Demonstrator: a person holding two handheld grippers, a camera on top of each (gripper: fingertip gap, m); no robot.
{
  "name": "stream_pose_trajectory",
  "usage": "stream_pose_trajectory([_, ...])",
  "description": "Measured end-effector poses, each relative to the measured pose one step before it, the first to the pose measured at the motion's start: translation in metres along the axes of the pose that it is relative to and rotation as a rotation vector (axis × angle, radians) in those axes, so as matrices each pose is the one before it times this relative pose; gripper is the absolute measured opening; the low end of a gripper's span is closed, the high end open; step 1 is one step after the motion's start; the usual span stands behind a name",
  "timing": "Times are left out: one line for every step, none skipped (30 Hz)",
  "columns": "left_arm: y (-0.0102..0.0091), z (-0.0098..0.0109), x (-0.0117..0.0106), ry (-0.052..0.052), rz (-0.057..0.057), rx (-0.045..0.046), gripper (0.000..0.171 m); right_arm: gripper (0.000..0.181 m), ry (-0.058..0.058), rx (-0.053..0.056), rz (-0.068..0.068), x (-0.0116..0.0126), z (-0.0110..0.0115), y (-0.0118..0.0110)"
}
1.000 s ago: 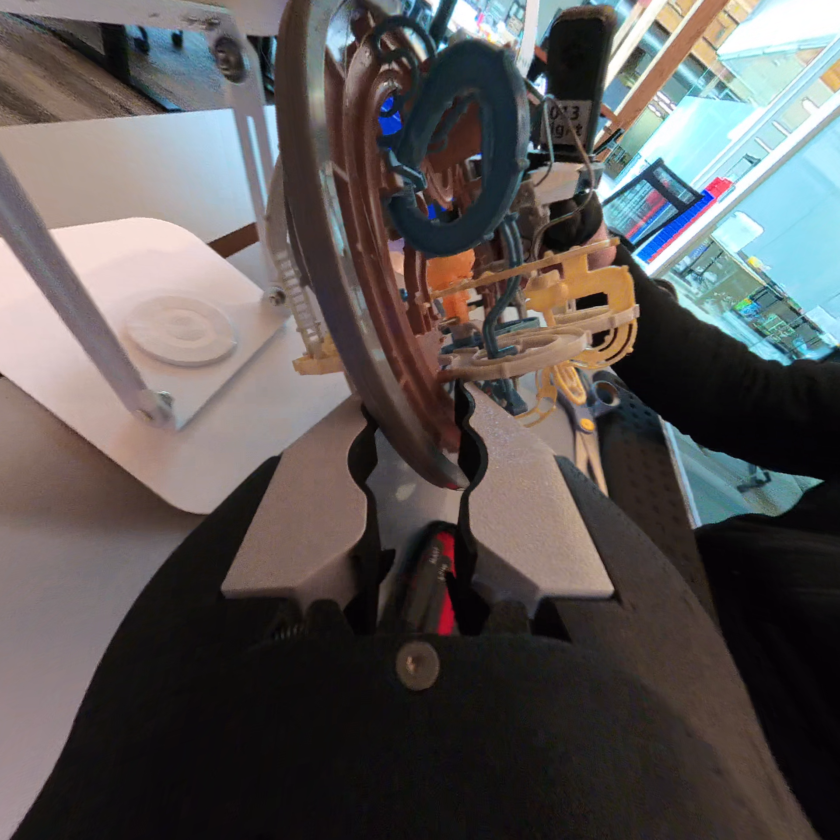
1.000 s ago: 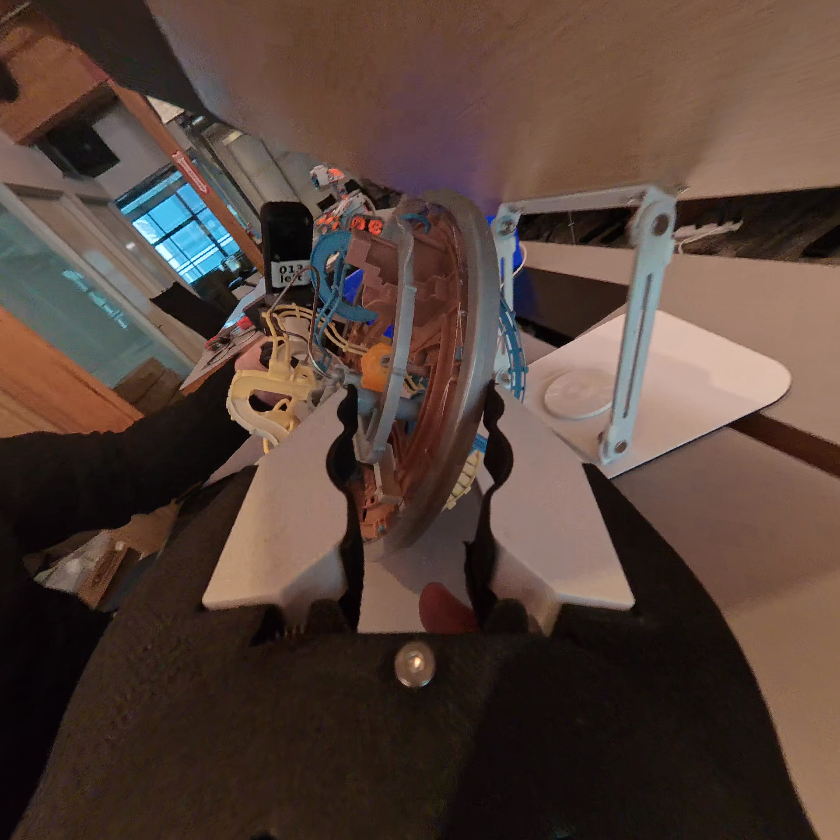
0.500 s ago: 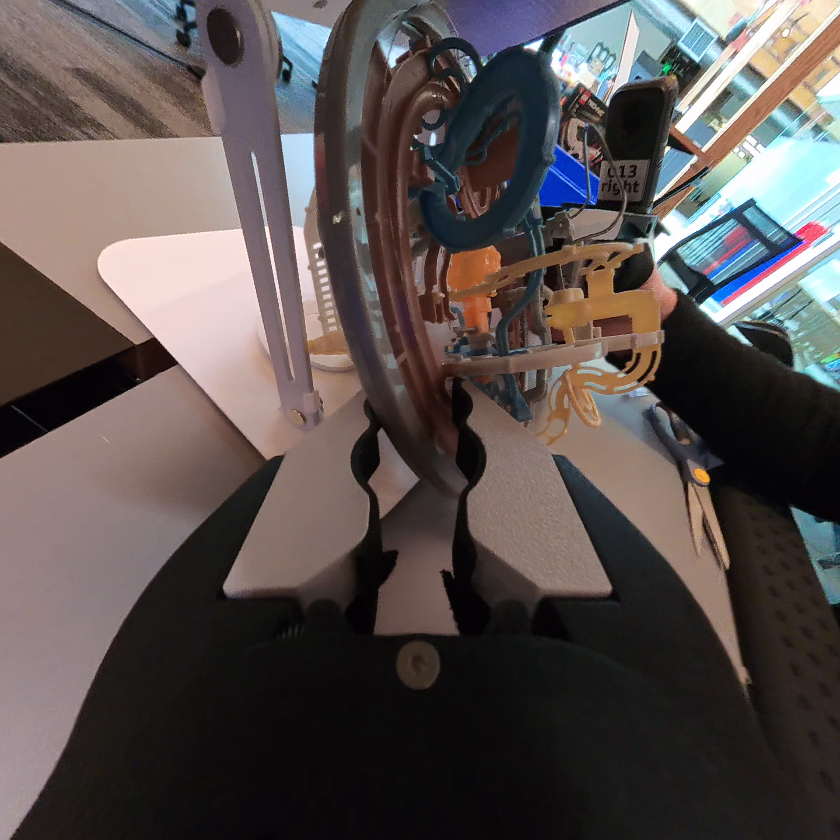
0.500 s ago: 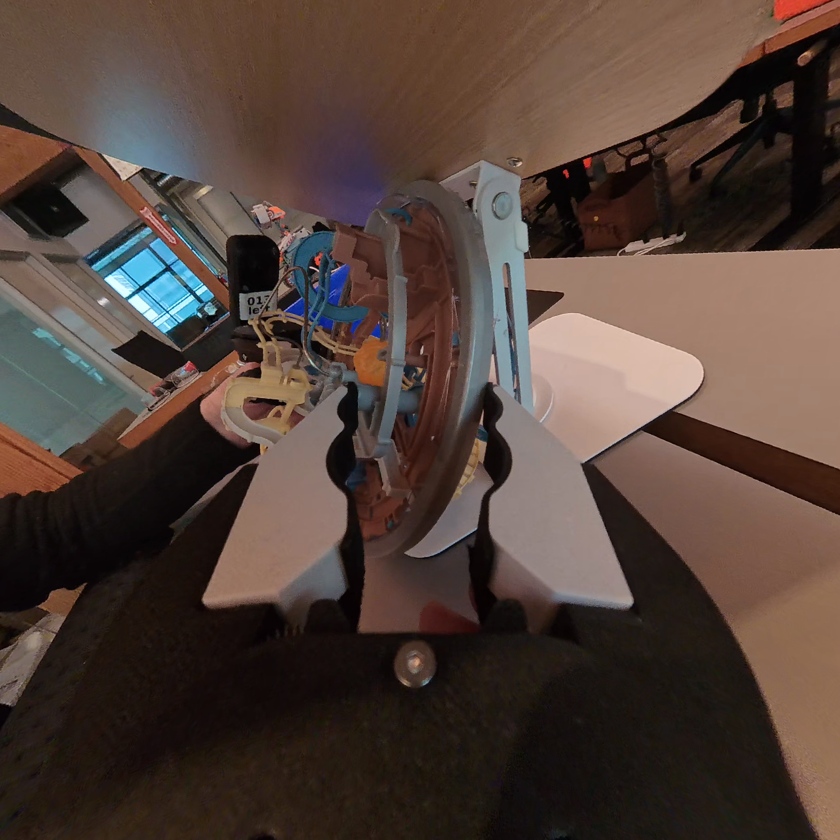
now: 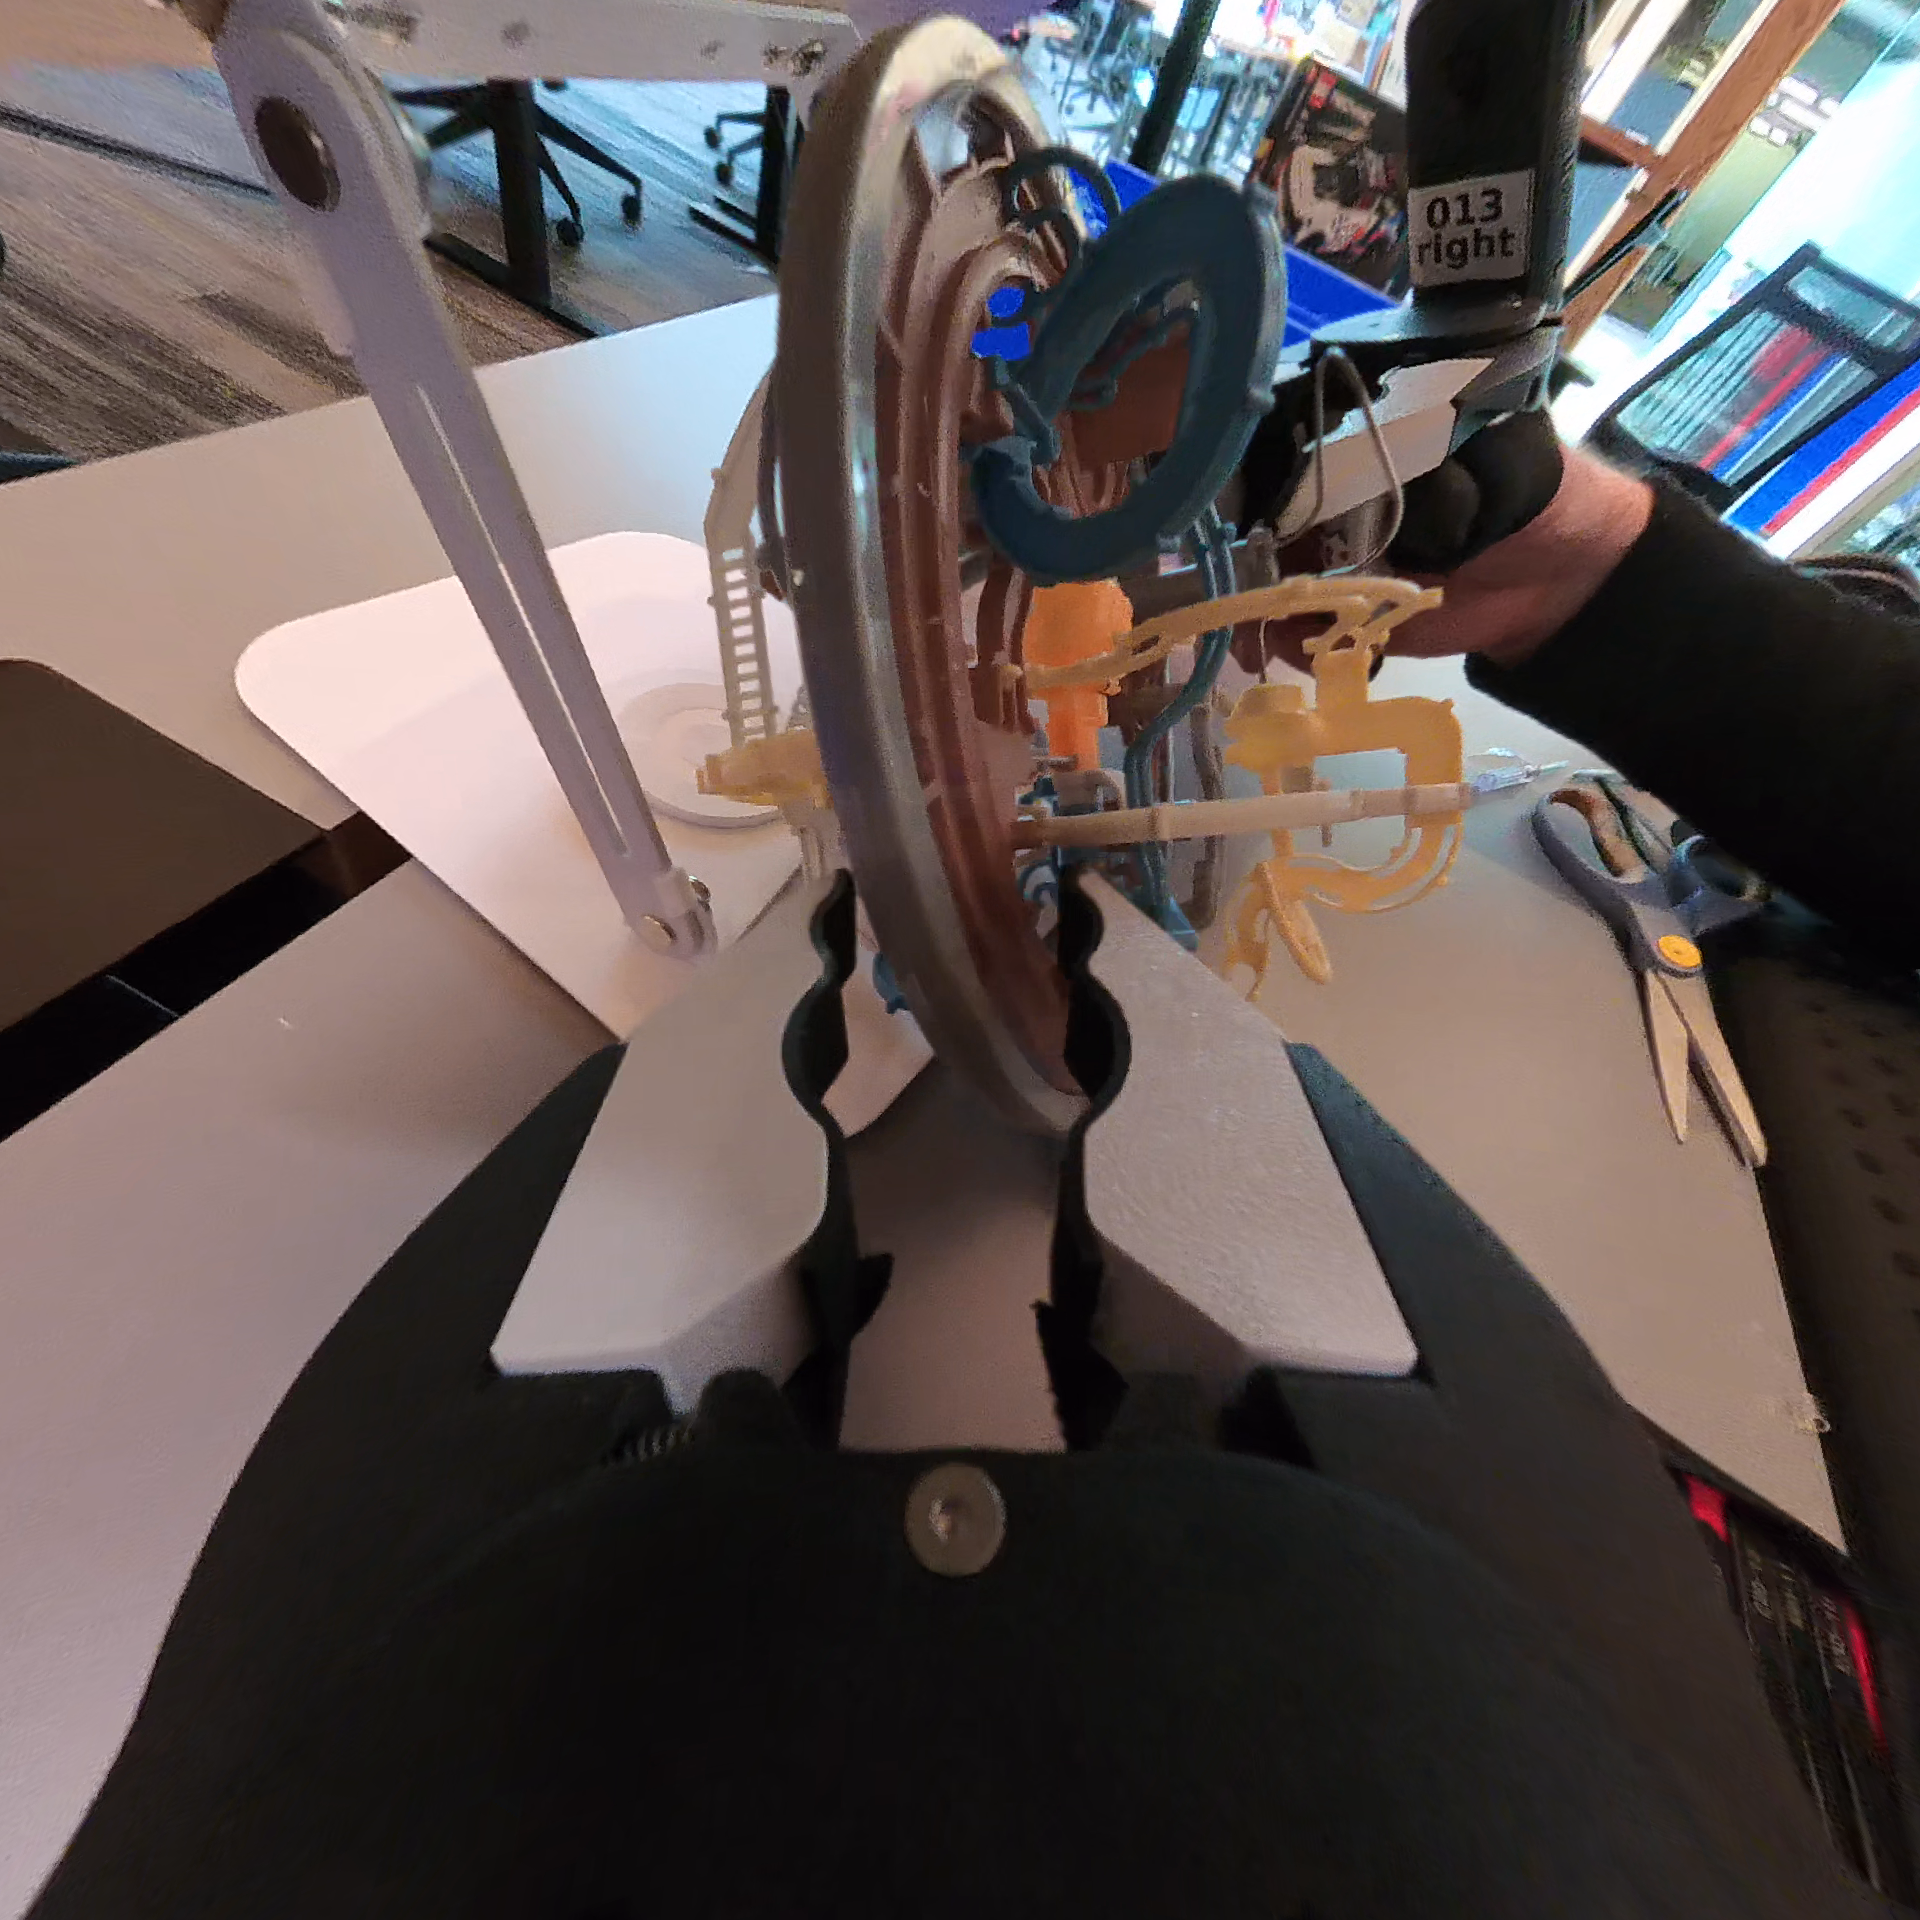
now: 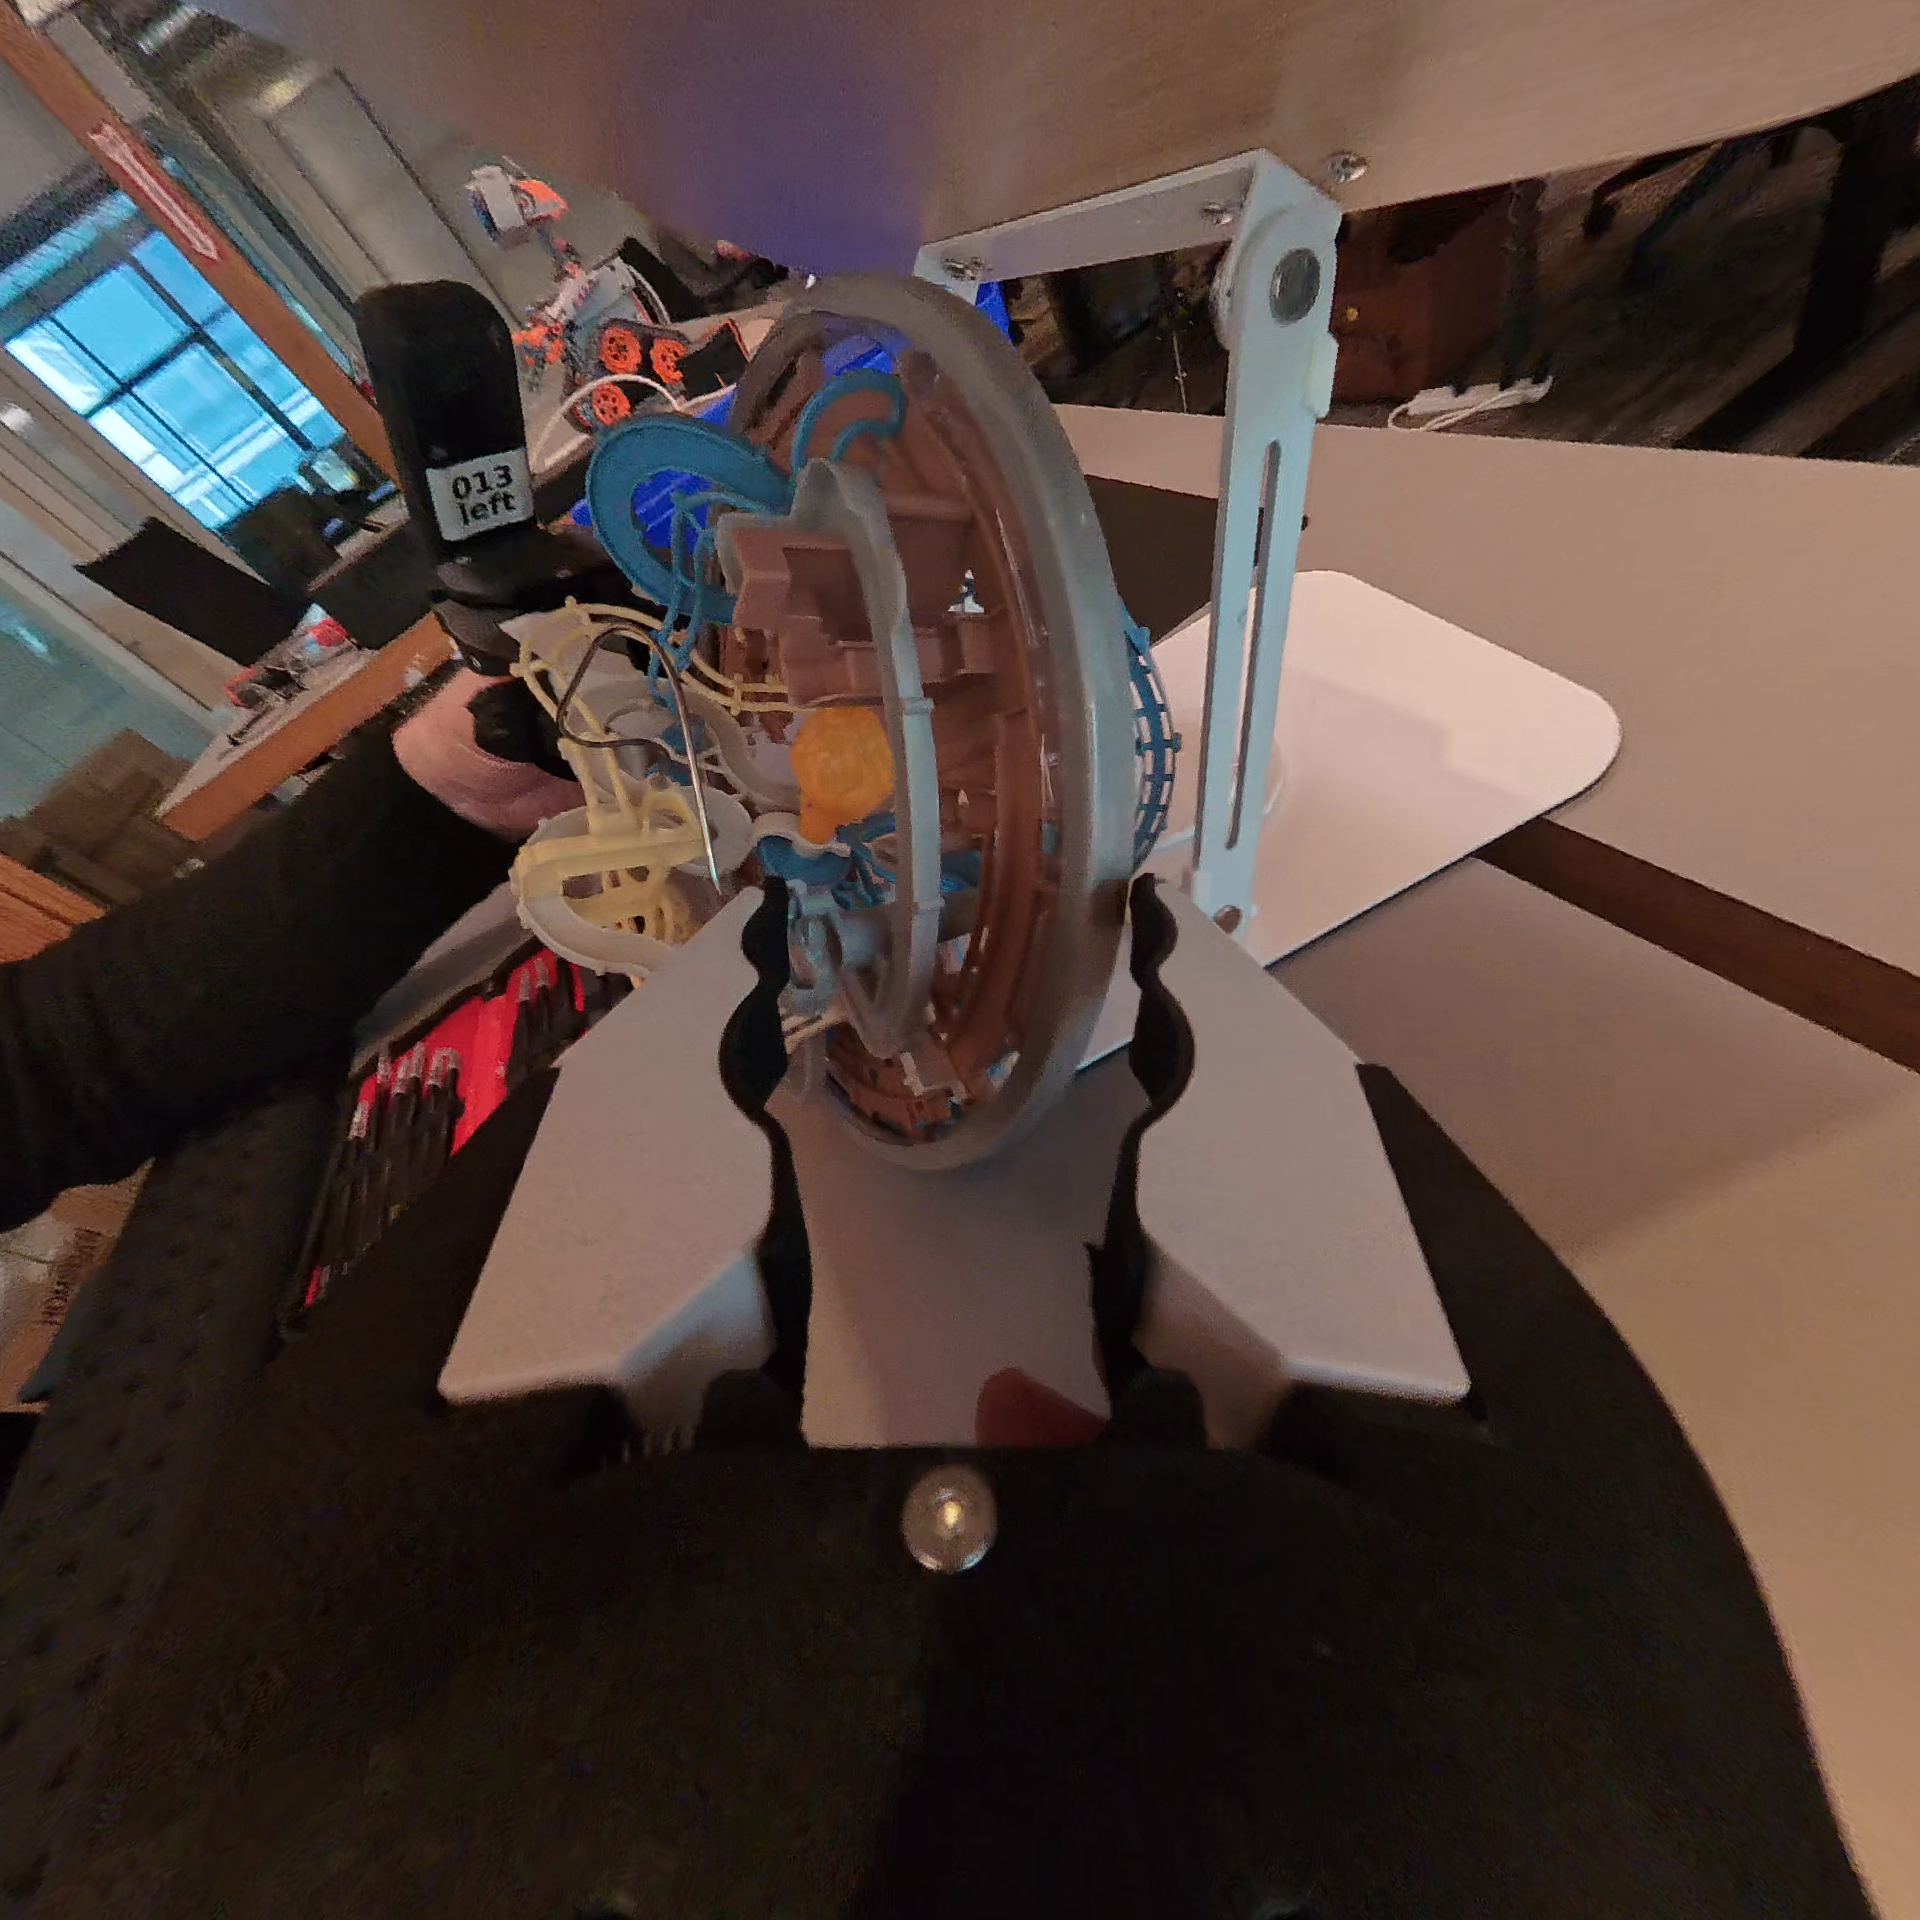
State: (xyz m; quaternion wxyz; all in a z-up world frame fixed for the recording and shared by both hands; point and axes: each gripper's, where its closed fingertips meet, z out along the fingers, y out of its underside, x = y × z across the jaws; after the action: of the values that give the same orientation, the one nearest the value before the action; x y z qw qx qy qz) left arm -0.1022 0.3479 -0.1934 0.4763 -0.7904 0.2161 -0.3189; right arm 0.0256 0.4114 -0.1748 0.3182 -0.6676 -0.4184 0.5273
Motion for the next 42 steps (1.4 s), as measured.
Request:
stream_pose_trajectory([0.00203,0.00294,0.00043,0.0,0.0024,-0.00841,0.033,0.064,-0.0049,0.0119,0.0111,-0.00059,0.00218,-0.00019])
stream_pose_trajectory([-0.00018,0.00319,-0.00093,-0.0155,0.0124,0.0064,0.03,0.06,0.0076,0.0028,-0.0061,0.00068,0.00197,0.0006])
stream_pose_trajectory([-0.00088,0.00249,-0.00167,-0.0165,0.013,0.00909,0.032,0.051,0.0314,-0.0127,-0.029,0.00374,0.00184,0.0023])
stream_pose_trajectory([-0.00092,0.00205,0.00058,0.0026,0.0029,0.00126,0.031,0.044,0.0341,-0.002,-0.0279,0.00412,0.00106,0.0001])
stream_pose_trajectory([-0.00167,0.00115,-0.00163,-0.0112,0.0097,0.00058,0.032,0.046,0.0132,0.0071,0.004,0.00186,0.00032,-0.00185])
stream_pose_trajectory([-0.00231,0.00055,-0.00169,-0.0061,0.0042,-0.0013,0.032,0.045,0.0007,0.0039,0.008,0.00026,-0.0008,-0.00255])
stream_pose_trajectory([-0.00505,0.00004,-0.00063,0.0001,0.0122,0.01265,0.032,0.045,0.0079,0.0096,-0.0136,0.00025,-0.00105,-0.00391])
stream_pose_trajectory([-0.0052,-0.00004,-0.00289,-0.012,0.01,0.00792,0.032,0.045,0.0119,0.0093,-0.0103,0.0012,0.00018,-0.00383])
stream_pose_trajectory([-0.00122,0.00113,-0.00531,-0.014,-0.0061,-0.01516,0.032,0.045,0.0133,-0.0093,0.004,0.00286,0.00238,-0.00063])
stream_pose_trajectory([0.00269,0.0028,-0.0059,-0.0089,-0.0079,-0.02734,0.032,0.045,0.019,-0.0192,0.0025,0.00515,0.00364,0.00177])
stream_pose_trajectory([0.00051,0.0024,-0.00473,0.0048,-0.0247,0.0023,0.033,0.045,0.0132,-0.0007,0.0126,0.00494,0.00397,0.00001])
stream_pose_trajectory([-0.00162,0.00265,-0.00061,0.0293,-0.0485,0.02467,0.031,0.045,0.0026,0.0185,0.0287,0.004,0.00269,-0.00324])
stream_pose_trajectory([0.00164,0.00388,0.00017,0.0289,-0.0614,0.00987,0.029,0.046,0.001,-0.0006,0.01,0.00365,0.00157,-0.00069])
stream_pose_trajectory([0.00656,0.00554,0.00203,0.0294,-0.0505,-0.01933,0.027,0.045,-0.012,-0.002,-0.0032,-0.00003,0.00022,-0.00013])
stream_pose_trajectory([0.00824,0.00586,0.00141,0.0138,-0.017,-0.03606,0.024,0.045,-0.0092,0.0013,0.0073,-0.00101,-0.00016,-0.00025])
stream_pose_trajectory([-0.00144,0.00238,0.0005,-0.0049,0.0097,0.01686,0.021,0.045,-0.0024,0.0004,0.0056,-0.00099,-0.00049,-0.00024])
stream_pose_trajectory([0.00058,0.00085,0.00051,0.0033,-0.0165,-0.00722,0.019,0.045,-0.0027,-0.0061,-0.0011,-0.00172,-0.00107,0.00035])
stream_pose_trajectory([0.001,-0.00023,0.00247,0.0199,-0.0166,-0.01598,0.018,0.044,-0.0105,-0.0143,0.0025,-0.0033,-0.00149,0.00108])
stream_pose_trajectory([0.00149,-0.00077,0.00623,0.0332,-0.0145,-0.01405,0.015,0.044,-0.0105,-0.0143,0.0058,-0.00388,-0.00113,0.00113])
stream_pose_trajectory([0.00018,-0.00151,0.00757,0.03,-0.0166,-0.00353,0.013,0.044,-0.0065,-0.0104,0.0085,-0.00352,-0.00198,0.00064])
stream_pose_trajectory([0.00006,-0.00138,0.00805,0.0311,-0.0235,-0.00723,0.013,0.044,-0.012,-0.0091,0.0162,-0.00354,-0.00317,-0.00021])
stream_pose_trajectory([-0.00054,-0.00047,0.00745,0.0284,-0.0251,-0.00928,0.013,0.044,-0.0106,-0.0071,0.0229,-0.00235,-0.00303,-0.00081])
stream_pose_trajectory([-0.00035,-0.00049,0.00429,0.007,-0.0131,-0.01007,0.011,0.044,-0.0132,-0.0116,0.0228,-0.00184,-0.00212,-0.00009])
stream_pose_trajectory([0.00144,-0.00036,0.0041,0.0094,-0.0081,-0.01949,0.011,0.043,-0.0157,-0.0279,0.0223,-0.00188,-0.00187,0.00199])
stream_pose_trajectory([0.00099,-0.00015,0.00344,0.0186,-0.026,-0.01163,0.011,0.043,-0.0133,-0.0201,0.0142,-0.00257,-0.00234,0.0003])
stream_pose_trajectory([0.00106,0.00043,0.00317,0.0316,-0.0382,-0.00707,0.011,0.043,-0.0111,-0.0108,0.0127,-0.0029,-0.00251,-0.00144])
stream_pose_trajectory([0.00226,0.00104,0.00197,0.0361,-0.0401,-0.00914,0.011,0.042,-0.019,-0.0215,0.0176,-0.00348,-0.00276,-0.00059])
stream_pose_trajectory([0.00594,0.00201,0.00044,0.0286,-0.0381,-0.02621,0.012,0.041,-0.0311,-0.0255,0.014,-0.00461,-0.00353,-0.0003])
stream_pose_trajectory([0.00863,0.00369,0.00001,0.0219,-0.0292,-0.04216,0.012,0.04,-0.022,-0.0205,0.0141,-0.00297,-0.00315,-0.00082])
stream_pose_trajectory([0.00191,0.00449,-0.00528,-0.0196,-0.0094,-0.00603,0.014,0.039,0.0175,-0.0169,0.0066,0.00345,-0.00068,-0.00052])
stream_pose_trajectory([-0.00188,0.00351,-0.00909,-0.0441,-0.0069,0.01079,0.014,0.04,0.0447,-0.0258,-0.0025,0.00849,0.00193,0.00189])
stream_pose_trajectory([-0.00144,0.00159,-0.00478,-0.0215,0.0123,0.00174,0.013,0.042,0.0113,-0.0208,-0.0006,0.00507,0.0027,0.00228])
stream_pose_trajectory([-0.00428,-0.00282,-0.00352,-0.0175,0.0094,0.00922,0.014,0.041,-0.027,0.0015,0.0174,0.00015,0.00112,-0.00046])
stream_pose_trajectory([-0.00732,-0.00343,-0.00274,-0.0223,0.0047,0.02941,0.014,0.041,-0.0053,0.0081,0.0178,0.00185,0.00133,-0.00133])
stream_pose_trajectory([-0.00449,-0.00225,0.00016,-0.0064,0.0164,0.01627,0.014,0.042,0.0167,0.0119,-0.0153,0.00226,0.00147,-0.0015])
stream_pose_trajectory([-0.00373,-0.0021,0.0034,0.0129,0.035,0.0251,0.015,0.043,0.0188,0.0084,-0.0264,0.00168,0.00012,-0.00031])
stream_pose_trajectory([-0.00206,-0.00293,-0.00499,-0.0397,0.0177,0.0206,0.032,0.045,0.0201,0.0055,-0.0201,0.00253,-0.00087,0.00068])
stream_pose_trajectory([0.00248,-0.00374,-0.01147,-0.0826,0.0258,-0.01318,0.053,0.051,0.0109,0.0269,-0.021,0.00071,-0.00117,-0.00203])
stream_pose_trajectory([-0.00121,-0.00373,-0.00017,-0.0202,0.0477,0.01079,0.057,0.045,-0.0051,0.0403,-0.0272,-0.00237,-0.00097,-0.00366])
stream_pose_trajectory([-0.00307,-0.00367,0.00151,-0.0079,0.0344,0.02034,0.059,0.045,-0.0058,0.0149,-0.0092,-0.00126,0.00016,0.0002])
stream_pose_trajectory([-0.00309,-0.00283,-0.00347,-0.0397,0.0269,0.01624,0.065,0.047,-0.0034,-0.0111,0.0011,0.00039,0.0008,0.00352])
stream_pose_trajectory([0.00117,-0.00093,-0.00207,-0.0306,0.0322,-0.01244,0.06,0.05,-0.0058,-0.0087,-0.0047,0.00007,0.00134,0.00341])
